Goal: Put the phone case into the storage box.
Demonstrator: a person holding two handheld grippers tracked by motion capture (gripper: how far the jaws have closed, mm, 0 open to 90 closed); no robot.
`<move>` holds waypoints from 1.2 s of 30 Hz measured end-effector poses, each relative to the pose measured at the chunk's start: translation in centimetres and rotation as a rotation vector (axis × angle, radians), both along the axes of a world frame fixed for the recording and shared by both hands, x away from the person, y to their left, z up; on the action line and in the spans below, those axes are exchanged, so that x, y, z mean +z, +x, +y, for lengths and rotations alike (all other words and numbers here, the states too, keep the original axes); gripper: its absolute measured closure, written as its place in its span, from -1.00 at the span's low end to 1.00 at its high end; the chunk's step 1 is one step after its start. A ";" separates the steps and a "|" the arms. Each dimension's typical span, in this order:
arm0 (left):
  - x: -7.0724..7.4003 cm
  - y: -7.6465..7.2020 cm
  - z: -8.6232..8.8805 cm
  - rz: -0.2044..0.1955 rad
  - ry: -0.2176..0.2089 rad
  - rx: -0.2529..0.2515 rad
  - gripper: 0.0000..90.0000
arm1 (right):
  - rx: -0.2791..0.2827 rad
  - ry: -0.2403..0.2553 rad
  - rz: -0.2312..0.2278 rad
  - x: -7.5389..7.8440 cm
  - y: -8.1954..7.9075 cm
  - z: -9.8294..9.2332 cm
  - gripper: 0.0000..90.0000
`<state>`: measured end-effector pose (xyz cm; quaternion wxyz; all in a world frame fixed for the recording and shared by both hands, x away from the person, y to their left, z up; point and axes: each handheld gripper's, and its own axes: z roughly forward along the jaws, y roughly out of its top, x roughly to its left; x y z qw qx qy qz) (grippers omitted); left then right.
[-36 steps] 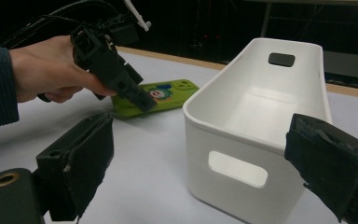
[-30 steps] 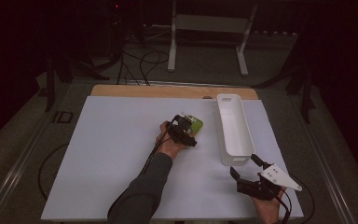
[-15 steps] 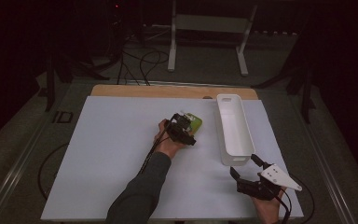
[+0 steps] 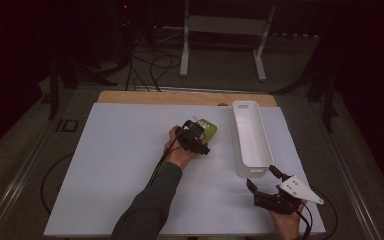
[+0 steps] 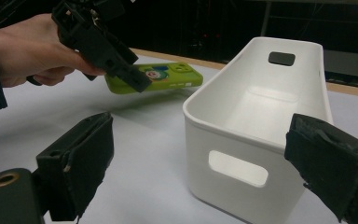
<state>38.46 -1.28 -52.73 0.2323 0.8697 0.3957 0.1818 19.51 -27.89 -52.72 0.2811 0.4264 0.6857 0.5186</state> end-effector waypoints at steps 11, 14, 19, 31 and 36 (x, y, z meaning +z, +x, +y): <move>1.1 -0.5 0.2 -0.030 -0.010 -0.020 -0.62 | 0.001 0.000 0.000 0.0 0.0 0.1 -0.82; 1.4 -0.6 0.3 -0.038 -0.016 -0.025 -0.62 | 0.002 0.001 0.000 0.0 0.0 0.1 -0.82; 2.0 -0.8 0.5 -0.051 -0.022 -0.036 -0.62 | 0.003 0.003 0.004 -0.1 0.1 0.1 -0.82; 3.3 -1.3 1.1 -0.096 -0.045 -0.053 -0.62 | 0.001 0.005 0.010 -0.1 0.1 0.0 -0.82; 3.8 -1.5 1.4 -0.107 -0.047 -0.062 -0.62 | 0.002 0.003 0.012 -0.1 0.1 0.0 -0.82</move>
